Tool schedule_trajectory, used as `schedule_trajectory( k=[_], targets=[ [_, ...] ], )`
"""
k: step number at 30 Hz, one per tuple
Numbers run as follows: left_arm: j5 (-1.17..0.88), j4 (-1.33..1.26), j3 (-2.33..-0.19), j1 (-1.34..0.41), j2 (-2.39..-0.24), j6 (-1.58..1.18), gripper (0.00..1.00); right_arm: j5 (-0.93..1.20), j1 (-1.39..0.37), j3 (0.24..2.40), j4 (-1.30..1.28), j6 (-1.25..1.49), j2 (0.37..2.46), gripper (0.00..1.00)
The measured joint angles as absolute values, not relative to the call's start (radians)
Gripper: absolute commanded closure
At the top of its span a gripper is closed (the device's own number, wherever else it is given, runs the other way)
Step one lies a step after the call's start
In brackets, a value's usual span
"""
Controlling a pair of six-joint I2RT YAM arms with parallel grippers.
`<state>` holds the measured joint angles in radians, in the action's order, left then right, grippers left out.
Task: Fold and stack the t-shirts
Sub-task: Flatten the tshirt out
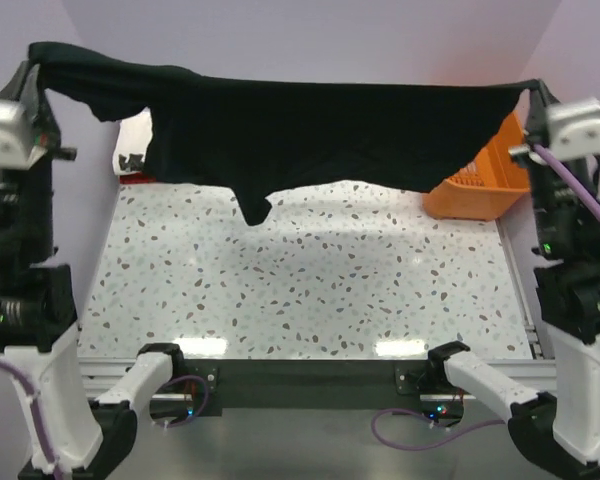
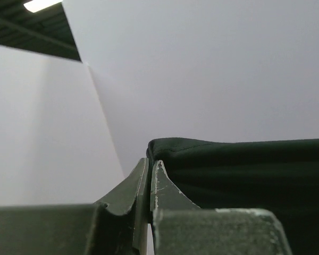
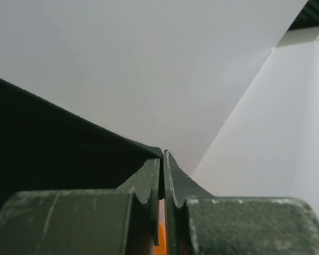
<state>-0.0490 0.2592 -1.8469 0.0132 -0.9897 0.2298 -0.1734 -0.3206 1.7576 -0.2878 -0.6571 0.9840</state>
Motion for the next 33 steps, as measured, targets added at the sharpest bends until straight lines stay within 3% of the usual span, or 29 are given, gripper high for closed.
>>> schedule_trajectory(
  k=[7,15,19,26,29,33],
  targets=[
    [-0.015,0.097,-1.807,0.013,-0.791,0.273,1.00,-0.091,-0.322,1.745,-0.178,-0.628,0.836,1.00],
    [-0.026,0.142,-1.837,0.013,-0.807,0.336,1.00,-0.078,-0.323,1.759,-0.129,-0.720,0.933,1.00],
    [-0.110,0.226,-1.621,0.013,-0.784,0.391,1.00,-0.060,-0.320,1.626,-0.127,-0.778,0.994,1.00],
    [-0.269,0.442,-1.010,0.014,-0.849,0.476,1.00,0.014,-0.319,1.171,-0.119,-0.854,1.113,1.00],
    [-0.275,0.458,-0.880,0.014,-0.966,0.487,1.00,0.031,-0.319,1.013,-0.110,-0.878,1.221,1.00],
    [-0.259,0.406,-0.868,0.014,-1.210,0.491,1.00,0.043,-0.320,0.947,-0.030,-0.913,1.465,1.00]
  ],
)
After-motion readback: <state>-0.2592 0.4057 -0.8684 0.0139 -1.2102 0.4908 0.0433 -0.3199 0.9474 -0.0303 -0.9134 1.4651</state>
